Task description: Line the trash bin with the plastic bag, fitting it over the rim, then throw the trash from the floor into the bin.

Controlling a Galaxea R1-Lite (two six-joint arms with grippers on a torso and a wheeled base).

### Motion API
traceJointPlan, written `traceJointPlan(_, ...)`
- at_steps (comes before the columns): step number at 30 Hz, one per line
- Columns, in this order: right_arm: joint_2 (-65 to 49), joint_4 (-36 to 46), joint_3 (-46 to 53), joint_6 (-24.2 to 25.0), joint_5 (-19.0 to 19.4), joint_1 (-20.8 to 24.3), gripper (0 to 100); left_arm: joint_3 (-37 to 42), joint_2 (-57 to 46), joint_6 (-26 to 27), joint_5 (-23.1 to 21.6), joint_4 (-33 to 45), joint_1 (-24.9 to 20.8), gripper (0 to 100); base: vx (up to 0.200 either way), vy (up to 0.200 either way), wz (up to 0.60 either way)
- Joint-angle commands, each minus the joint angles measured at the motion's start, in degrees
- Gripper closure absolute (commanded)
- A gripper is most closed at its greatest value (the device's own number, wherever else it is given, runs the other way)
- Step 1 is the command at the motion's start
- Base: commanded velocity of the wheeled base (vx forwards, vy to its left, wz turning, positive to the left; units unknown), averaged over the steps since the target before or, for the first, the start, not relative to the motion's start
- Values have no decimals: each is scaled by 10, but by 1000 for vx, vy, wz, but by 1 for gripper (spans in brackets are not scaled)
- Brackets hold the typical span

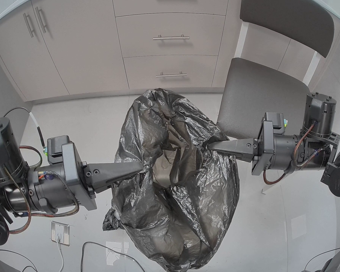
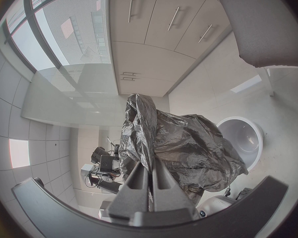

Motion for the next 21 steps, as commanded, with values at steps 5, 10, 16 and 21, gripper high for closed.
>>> traceJointPlan(5,-36,27,3,3,-26,0,100,-3,80,-19,-1,-59,-28,100,0,0,0)
traceJointPlan(10,-36,47,3,3,-30,0,100,0,123,-58,-8,-117,-28,100,0,0,0)
traceJointPlan(16,-40,66,8,3,-52,-1,100,8,147,-67,-8,-127,-28,100,0,0,0)
traceJointPlan(21,-40,89,12,3,-52,-1,100,8,147,-82,-8,-127,-31,100,0,0,0)
